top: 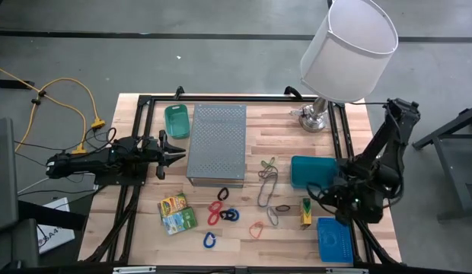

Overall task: Pick & Place Office Desk Supplies
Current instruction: Put the top black rubberband into the blue basket

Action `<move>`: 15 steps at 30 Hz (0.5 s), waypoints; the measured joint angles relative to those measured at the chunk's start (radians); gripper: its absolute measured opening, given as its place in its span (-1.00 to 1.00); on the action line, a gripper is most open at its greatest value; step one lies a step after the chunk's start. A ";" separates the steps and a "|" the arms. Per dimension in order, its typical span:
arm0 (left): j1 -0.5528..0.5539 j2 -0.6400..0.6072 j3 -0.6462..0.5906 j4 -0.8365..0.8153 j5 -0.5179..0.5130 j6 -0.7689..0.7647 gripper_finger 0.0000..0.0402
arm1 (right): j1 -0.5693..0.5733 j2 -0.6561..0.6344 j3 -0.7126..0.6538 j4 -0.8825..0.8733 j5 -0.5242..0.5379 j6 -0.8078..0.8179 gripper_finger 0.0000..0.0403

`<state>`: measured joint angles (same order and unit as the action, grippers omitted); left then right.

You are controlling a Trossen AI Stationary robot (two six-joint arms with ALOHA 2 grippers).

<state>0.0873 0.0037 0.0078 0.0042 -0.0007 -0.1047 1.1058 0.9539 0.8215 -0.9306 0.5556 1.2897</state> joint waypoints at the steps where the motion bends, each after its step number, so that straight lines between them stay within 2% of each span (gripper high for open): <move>1: 0.000 0.000 0.000 0.000 0.000 0.000 -0.61 | 0.017 0.000 0.000 0.000 0.000 0.013 -0.99; 15: 0.000 0.000 0.000 0.000 0.000 0.000 -0.61 | 0.218 0.000 0.089 -0.001 0.056 0.045 -0.99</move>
<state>0.0875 0.0039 0.0078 0.0044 -0.0006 -0.1049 1.3243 0.9536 0.9104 -0.9314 0.6117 1.3342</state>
